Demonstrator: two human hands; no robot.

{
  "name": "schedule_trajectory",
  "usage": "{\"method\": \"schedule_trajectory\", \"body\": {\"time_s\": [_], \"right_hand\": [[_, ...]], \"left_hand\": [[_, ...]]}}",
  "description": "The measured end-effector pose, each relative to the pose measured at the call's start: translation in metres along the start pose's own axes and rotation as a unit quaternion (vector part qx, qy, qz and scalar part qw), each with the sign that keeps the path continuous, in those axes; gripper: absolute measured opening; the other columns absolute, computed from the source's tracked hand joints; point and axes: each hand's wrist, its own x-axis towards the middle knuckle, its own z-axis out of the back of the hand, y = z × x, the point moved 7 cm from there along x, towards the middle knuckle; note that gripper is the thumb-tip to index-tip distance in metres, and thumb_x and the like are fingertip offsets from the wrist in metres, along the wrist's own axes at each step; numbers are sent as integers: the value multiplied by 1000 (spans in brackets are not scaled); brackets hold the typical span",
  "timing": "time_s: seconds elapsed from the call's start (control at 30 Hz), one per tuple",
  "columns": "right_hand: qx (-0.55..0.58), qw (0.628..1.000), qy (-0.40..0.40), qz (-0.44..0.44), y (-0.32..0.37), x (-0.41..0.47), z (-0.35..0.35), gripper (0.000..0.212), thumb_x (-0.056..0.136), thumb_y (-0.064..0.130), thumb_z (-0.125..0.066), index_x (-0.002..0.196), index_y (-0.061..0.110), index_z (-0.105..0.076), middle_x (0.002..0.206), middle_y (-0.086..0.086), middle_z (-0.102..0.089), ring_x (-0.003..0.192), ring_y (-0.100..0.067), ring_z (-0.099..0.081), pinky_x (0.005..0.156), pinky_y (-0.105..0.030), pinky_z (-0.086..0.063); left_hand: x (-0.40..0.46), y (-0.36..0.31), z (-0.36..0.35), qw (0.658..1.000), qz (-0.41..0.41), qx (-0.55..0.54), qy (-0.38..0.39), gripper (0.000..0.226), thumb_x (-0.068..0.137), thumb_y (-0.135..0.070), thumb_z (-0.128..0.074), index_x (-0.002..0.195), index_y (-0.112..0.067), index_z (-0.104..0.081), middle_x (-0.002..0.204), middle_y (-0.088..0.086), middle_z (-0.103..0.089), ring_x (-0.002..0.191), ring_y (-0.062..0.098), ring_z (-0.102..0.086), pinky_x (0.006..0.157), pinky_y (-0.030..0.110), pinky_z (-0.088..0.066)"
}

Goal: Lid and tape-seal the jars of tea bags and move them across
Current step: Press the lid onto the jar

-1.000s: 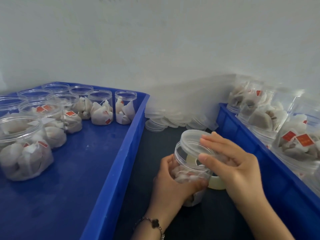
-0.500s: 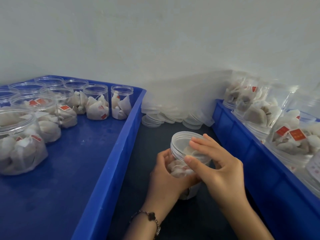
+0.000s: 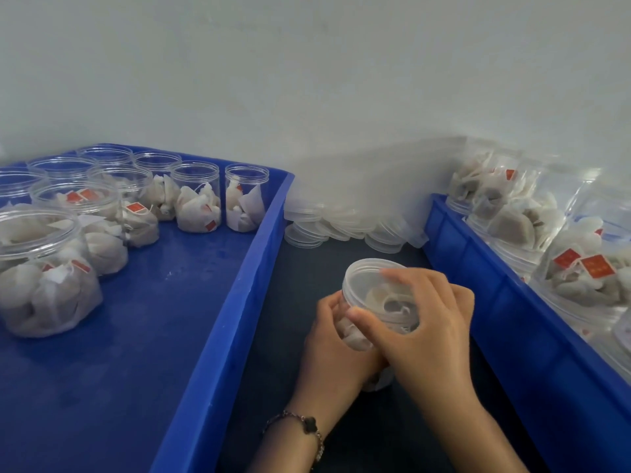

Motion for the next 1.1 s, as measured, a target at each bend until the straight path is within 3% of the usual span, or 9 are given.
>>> {"method": "schedule_trajectory", "body": {"time_s": [0.17, 0.3, 0.4, 0.47, 0.63, 0.73, 0.87, 0.97, 1.1], "right_hand": [[209, 965, 56, -147, -30, -6, -6, 66, 65, 73, -42, 123, 71, -10, 143, 34, -20, 138, 2, -19, 115, -37, -22], [316, 933, 53, -165, -36, -7, -11, 51, 80, 53, -46, 130, 54, -33, 117, 47, -48, 116, 21, -42, 98, -12, -38], [289, 943, -33, -160, -45, -11, -1, 29, 87, 38, -56, 117, 39, -58, 113, 28, -63, 111, 8, -54, 98, -25, -46], [275, 947, -46, -160, -50, -12, 4, 25, 87, 37, -62, 112, 41, -60, 114, 22, -65, 111, 6, -56, 99, -31, -47], [288, 945, 84, -129, -37, -9, -8, 76, 65, 58, -69, 132, 56, -34, 136, 36, -41, 127, 13, -37, 99, -11, -37], [252, 956, 93, -117, -34, -6, -4, 72, 62, 55, -80, 123, 56, -42, 133, 33, -46, 124, 15, -39, 95, -2, -34], [164, 976, 115, -86, -32, -2, 2, 89, 51, 59, -74, 129, 49, -34, 133, 36, -35, 129, 18, -27, 106, -9, -25], [142, 982, 91, -82, -28, -3, 4, 74, 48, 70, -64, 117, 56, -39, 135, 32, -39, 131, 15, -26, 106, -10, -24], [106, 988, 79, -74, -25, -3, 5, 70, 51, 73, -59, 116, 55, -40, 136, 28, -36, 129, 15, -22, 94, 6, -16]], "left_hand": [[-2, -1, -1, 1000, -12, -7, 16, 78, 38, -45, -88, 104, -43, -46, 103, -23, -61, 86, -22, -55, 68, 8, -50], [-1, -2, -1, 999, -31, 7, 10, 74, 41, -42, -86, 103, -42, -46, 104, -24, -58, 86, -28, -50, 63, -3, -40], [-2, -3, 2, 999, -37, 23, 1, 82, 31, -55, -83, 104, -44, -45, 105, -24, -59, 88, -25, -51, 64, 0, -42], [-2, -3, 2, 999, -33, 22, -1, 87, 27, -61, -80, 105, -46, -45, 109, -22, -60, 94, -17, -55, 69, 7, -45], [1, -1, 2, 1000, -7, 23, -14, 94, 22, -71, -79, 106, -47, -43, 102, -23, -58, 90, -8, -56, 65, 14, -42], [3, 1, 2, 999, -4, 42, -15, 85, 33, -57, -78, 108, -48, -39, 99, -25, -54, 88, -8, -52, 62, 14, -41], [4, 5, 2, 999, -3, 48, -14, 69, 38, -49, -78, 97, -50, -42, 97, -27, -55, 81, -13, -54, 58, 9, -41], [4, 4, 2, 999, -11, 36, -13, 73, 35, -53, -78, 99, -48, -45, 100, -24, -59, 83, -16, -58, 53, 6, -45], [5, 5, 3, 999, -14, 37, -15, 75, 33, -55, -77, 100, -48, -45, 101, -23, -61, 81, -23, -54, 52, 2, -43]]}}
